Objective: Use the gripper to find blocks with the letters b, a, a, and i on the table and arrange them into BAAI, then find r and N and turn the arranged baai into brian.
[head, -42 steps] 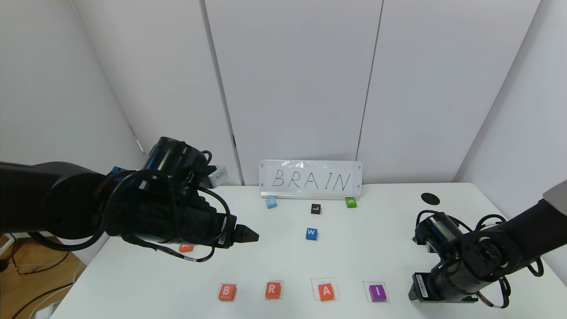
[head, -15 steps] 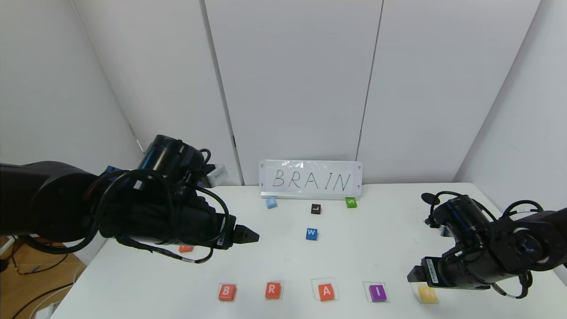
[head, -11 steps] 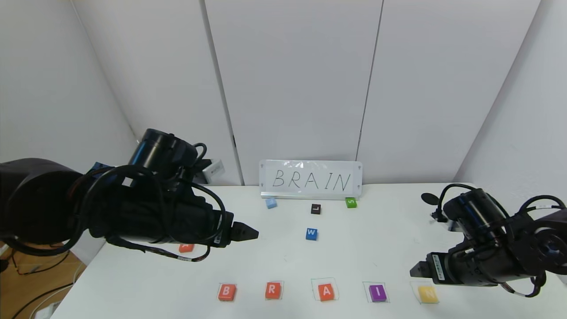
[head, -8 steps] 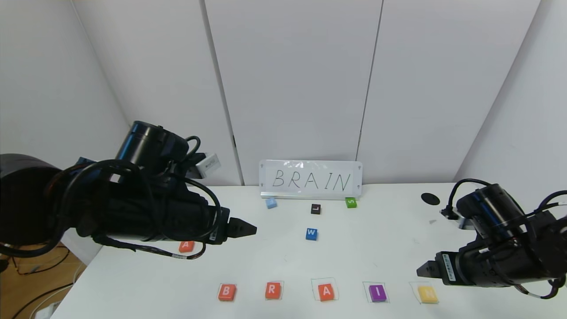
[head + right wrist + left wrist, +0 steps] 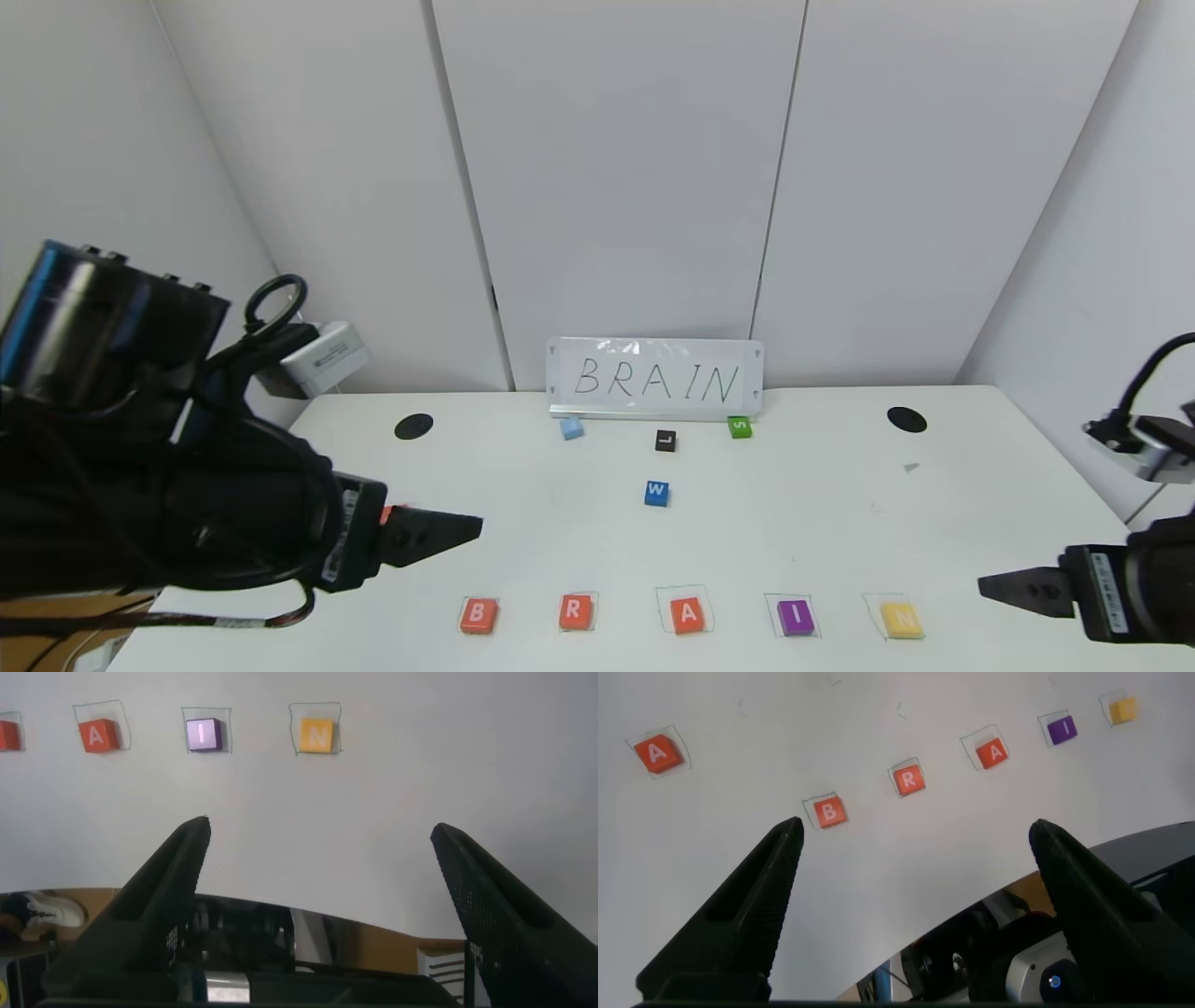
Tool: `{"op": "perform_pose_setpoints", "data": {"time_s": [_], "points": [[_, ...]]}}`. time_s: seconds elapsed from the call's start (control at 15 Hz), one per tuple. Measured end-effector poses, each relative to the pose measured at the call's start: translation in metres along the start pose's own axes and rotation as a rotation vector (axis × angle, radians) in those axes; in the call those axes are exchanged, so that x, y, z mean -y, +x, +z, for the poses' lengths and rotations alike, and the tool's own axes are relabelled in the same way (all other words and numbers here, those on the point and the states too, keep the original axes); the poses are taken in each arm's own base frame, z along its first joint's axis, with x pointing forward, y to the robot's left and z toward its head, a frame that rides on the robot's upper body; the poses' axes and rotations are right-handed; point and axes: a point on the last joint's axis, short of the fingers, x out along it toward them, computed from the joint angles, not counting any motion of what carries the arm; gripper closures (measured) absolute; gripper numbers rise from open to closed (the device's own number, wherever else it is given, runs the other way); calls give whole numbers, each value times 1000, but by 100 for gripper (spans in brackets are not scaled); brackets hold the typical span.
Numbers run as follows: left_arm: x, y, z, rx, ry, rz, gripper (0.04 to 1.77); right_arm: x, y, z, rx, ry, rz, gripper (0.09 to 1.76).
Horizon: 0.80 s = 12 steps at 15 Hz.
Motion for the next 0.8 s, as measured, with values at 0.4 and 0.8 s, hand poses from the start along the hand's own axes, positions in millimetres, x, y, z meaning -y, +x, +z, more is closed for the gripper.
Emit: {"op": "perform_pose_setpoints", "data": {"time_s": [0.4, 0.8], "points": [[-10, -53, -48, 117, 12, 62, 9, 25, -74, -47, 181, 19, -20, 15], [-23, -96, -92, 233, -5, 171, 9, 47, -111, -90, 314, 111, -93, 14]]}}
